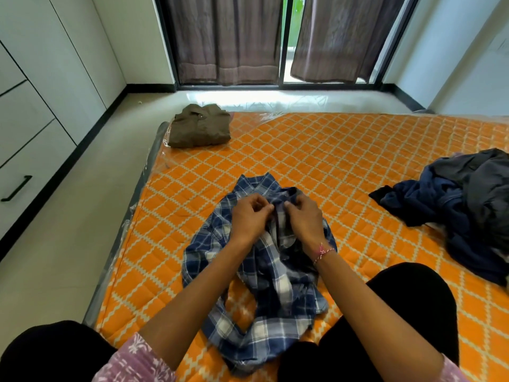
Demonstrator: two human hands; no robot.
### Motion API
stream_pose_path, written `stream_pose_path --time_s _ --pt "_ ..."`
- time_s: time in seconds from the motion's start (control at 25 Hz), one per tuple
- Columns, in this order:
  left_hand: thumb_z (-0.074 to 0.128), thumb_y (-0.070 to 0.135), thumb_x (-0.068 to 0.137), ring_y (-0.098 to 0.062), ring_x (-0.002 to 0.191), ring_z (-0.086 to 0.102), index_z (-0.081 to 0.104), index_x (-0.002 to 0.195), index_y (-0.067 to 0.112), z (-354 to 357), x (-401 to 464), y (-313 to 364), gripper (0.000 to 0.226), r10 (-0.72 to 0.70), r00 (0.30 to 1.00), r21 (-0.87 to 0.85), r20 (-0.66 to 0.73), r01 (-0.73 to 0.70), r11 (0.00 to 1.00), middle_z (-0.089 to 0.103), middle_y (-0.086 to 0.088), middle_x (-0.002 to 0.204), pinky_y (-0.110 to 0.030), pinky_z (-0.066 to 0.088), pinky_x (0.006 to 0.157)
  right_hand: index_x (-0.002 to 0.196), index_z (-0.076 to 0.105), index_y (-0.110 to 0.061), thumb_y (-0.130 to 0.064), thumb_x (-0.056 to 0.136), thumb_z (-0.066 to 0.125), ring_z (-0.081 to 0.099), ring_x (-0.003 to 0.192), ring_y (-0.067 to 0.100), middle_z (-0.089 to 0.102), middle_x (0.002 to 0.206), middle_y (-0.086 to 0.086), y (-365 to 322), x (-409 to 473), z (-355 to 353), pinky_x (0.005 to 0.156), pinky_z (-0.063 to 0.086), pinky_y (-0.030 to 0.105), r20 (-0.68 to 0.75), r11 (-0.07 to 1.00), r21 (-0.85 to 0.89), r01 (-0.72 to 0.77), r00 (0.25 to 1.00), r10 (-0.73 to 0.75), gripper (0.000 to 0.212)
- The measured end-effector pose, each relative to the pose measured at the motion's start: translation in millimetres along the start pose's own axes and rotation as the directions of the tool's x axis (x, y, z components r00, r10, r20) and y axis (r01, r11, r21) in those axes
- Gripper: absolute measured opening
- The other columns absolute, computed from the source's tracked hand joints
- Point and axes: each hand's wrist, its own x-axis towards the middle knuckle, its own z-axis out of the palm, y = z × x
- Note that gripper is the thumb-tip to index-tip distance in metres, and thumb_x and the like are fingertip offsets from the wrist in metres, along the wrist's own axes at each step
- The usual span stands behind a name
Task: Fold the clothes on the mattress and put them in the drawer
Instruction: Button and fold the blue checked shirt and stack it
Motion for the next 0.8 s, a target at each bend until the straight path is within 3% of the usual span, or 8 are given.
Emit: stream_pose_path --time_s 0.16,0.28,0.4,0.44,0.52,0.64,0.72,0.8 --pt "0.047 0.016 0.1 -0.025 0.065 0.057 0.044 0.08 0.015 -15 37 61 0.02 -0.084 0.994 -0.193 -0.068 0.069 0.979 0.054 -0.01 0.078 -0.033 0.052 0.055 0.107 0.055 -0.002 -0.019 0.1 0.047 0.047 0.06 0.018 0.055 0.086 0.01 -49 37 -42 0.051 0.039 0.03 0.08 0.991 0.133 0.03 0.996 -0.041 0.021" --pt "0.044 0.013 0.101 -0.015 0.053 0.048 0.043 0.074 0.015 -25 61 99 0.027 -0.111 0.989 -0.426 0.098 0.142 0.893 0.046 -0.004 0.069 -0.024 0.042 0.046 0.087 0.053 -0.002 -0.011 0.097 0.051 0.039 0.044 0.015 0.049 0.061 0.008 -92 61 -85 0.037 0.03 0.02 0.305 0.966 -0.14 0.218 0.937 -0.167 0.014" --pt "0.046 0.007 0.098 -0.012 0.05 0.047 0.041 0.067 0.012 -37 73 114 0.033 -0.024 0.993 -0.414 0.112 0.069 0.908 0.042 -0.003 0.064 -0.023 0.041 0.048 0.084 0.059 0.005 -0.009 0.093 0.052 0.06 0.065 0.034 0.063 0.076 0.021 -111 90 -112 0.055 0.054 0.036 0.162 0.851 -0.455 0.263 0.964 -0.211 0.017" --pt "0.046 0.007 0.098 -0.014 0.054 0.047 0.04 0.067 0.013 -40 75 115 0.032 0.002 0.995 -0.348 0.097 0.031 0.937 0.043 -0.004 0.065 -0.025 0.04 0.052 0.084 0.059 0.004 -0.009 0.093 0.051 0.063 0.074 0.037 0.063 0.084 0.024 -111 94 -114 0.063 0.056 0.042 0.108 0.888 -0.403 0.222 0.975 -0.195 0.018" --pt "0.048 0.009 0.098 -0.018 0.064 0.048 0.043 0.07 0.014 -48 76 117 0.029 0.037 0.995 -0.227 0.094 -0.015 0.974 0.048 -0.007 0.071 -0.028 0.04 0.06 0.074 0.057 -0.001 -0.009 0.099 0.044 0.066 0.065 0.028 0.062 0.076 0.018 -114 93 -112 0.053 0.058 0.035 0.201 0.983 0.181 -0.036 0.979 -0.001 0.029" --pt "0.052 0.011 0.096 -0.02 0.071 0.05 0.048 0.07 0.017 -66 80 127 0.027 0.08 0.98 -0.116 0.184 -0.059 0.991 0.054 -0.008 0.075 -0.031 0.04 0.068 0.051 0.066 -0.005 -0.01 0.101 0.039 0.062 0.043 0.014 0.063 0.052 0.006 -120 90 -124 0.043 0.053 0.024 0.476 0.673 0.626 -0.394 0.877 0.071 0.057" --pt "0.056 0.012 0.093 -0.016 0.067 0.049 0.05 0.069 0.019 -75 80 133 0.027 0.11 0.973 -0.03 0.204 -0.106 0.994 0.053 -0.002 0.07 -0.029 0.039 0.067 0.056 0.066 -0.007 -0.01 0.097 0.045 0.061 0.044 0.014 0.063 0.051 0.004 -128 95 -137 0.045 0.052 0.022 0.466 0.832 0.489 -0.263 0.885 0.006 0.047" --pt "0.06 0.008 0.089 -0.011 0.061 0.047 0.051 0.066 0.016 -70 74 131 0.027 0.154 0.979 0.102 0.132 -0.168 0.981 0.05 0.004 0.065 -0.023 0.037 0.061 0.067 0.064 -0.004 -0.009 0.089 0.058 0.055 0.053 0.018 0.059 0.058 0.007 -128 92 -140 0.05 0.047 0.021 0.327 0.992 -0.082 0.095 0.943 -0.064 0.024"
